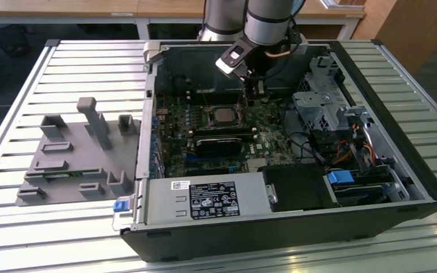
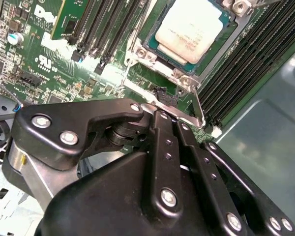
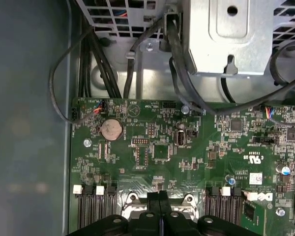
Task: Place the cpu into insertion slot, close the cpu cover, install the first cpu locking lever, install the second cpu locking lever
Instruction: 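Close the cpu cover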
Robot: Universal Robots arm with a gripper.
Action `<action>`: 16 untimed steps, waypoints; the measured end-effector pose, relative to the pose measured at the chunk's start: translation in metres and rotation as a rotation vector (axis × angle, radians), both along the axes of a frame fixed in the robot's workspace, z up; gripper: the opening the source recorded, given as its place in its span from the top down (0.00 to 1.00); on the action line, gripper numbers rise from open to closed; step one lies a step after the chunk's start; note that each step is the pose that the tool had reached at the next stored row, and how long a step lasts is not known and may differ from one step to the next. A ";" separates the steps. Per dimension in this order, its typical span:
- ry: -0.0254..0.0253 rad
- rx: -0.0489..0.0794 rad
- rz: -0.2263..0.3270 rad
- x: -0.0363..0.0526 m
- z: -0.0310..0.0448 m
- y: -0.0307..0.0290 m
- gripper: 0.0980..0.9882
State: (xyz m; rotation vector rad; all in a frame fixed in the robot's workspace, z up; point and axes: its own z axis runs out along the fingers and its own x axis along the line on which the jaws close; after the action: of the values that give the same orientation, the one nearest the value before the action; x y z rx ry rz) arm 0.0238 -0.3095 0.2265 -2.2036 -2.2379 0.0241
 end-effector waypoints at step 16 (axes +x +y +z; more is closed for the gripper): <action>0.0000 0.000 0.001 -0.0169 -0.0080 0.0000 0.99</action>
State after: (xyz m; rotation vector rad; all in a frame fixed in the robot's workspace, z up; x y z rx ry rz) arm 0.0069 -0.3095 0.2185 -2.2023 -2.2393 0.0243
